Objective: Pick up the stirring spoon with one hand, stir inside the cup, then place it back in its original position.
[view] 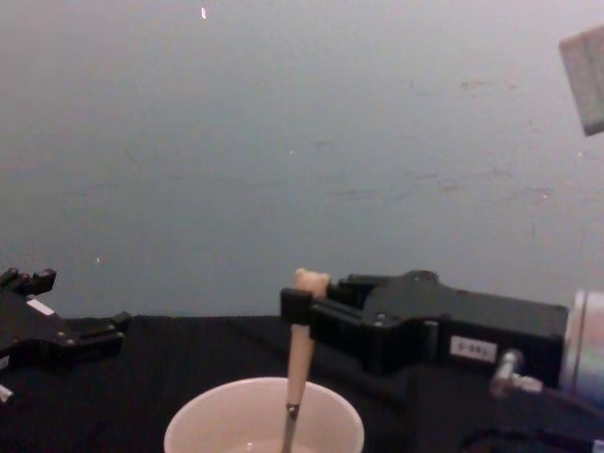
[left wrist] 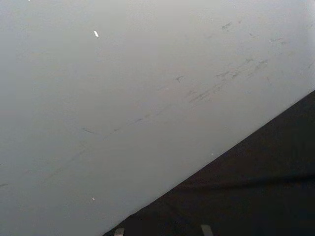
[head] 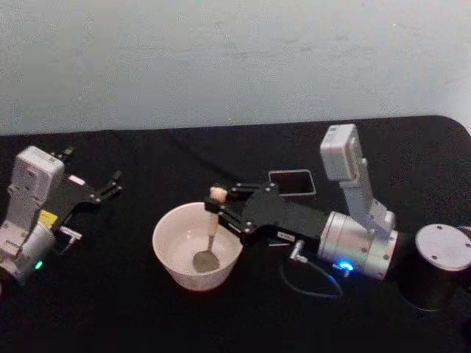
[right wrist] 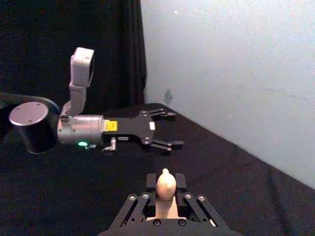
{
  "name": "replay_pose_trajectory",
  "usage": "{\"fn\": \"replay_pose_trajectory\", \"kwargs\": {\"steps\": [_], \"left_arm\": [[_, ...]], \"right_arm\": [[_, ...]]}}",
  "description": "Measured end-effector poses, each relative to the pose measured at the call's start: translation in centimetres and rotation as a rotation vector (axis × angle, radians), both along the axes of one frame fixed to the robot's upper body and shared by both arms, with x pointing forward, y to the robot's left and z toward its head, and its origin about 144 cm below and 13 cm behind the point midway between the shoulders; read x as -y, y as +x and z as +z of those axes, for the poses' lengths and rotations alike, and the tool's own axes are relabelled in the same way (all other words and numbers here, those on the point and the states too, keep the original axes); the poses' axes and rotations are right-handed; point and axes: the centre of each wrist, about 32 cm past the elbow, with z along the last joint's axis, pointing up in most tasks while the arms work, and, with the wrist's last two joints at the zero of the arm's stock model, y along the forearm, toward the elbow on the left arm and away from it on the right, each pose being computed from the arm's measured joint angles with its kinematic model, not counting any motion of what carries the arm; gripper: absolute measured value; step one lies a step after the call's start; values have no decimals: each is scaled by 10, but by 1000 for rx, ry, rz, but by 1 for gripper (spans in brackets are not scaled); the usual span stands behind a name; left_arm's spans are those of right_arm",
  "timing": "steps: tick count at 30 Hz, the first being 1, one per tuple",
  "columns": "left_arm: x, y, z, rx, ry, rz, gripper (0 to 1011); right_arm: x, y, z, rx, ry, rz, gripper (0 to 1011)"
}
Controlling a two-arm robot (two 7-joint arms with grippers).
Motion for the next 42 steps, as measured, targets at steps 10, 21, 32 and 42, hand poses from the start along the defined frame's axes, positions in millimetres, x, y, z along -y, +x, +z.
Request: {"fn": "replay_pose_trajectory", "kwargs": {"steps": [10,21,32,42], "left_arm": [[0,0,0,0,0,0,1001],[0,0,0,0,0,0,1001],[0,0,0,0,0,0,1001],[0,0,0,0,0,0,1001]], "right_arm": [[-26,6,-4,-8,-12,22,225],[-46,24,-9,-28,-10,-47,225],[-40,39,-7,0,-12,-128,225],[-5,29,-3,17,-32,-107,225]]}}
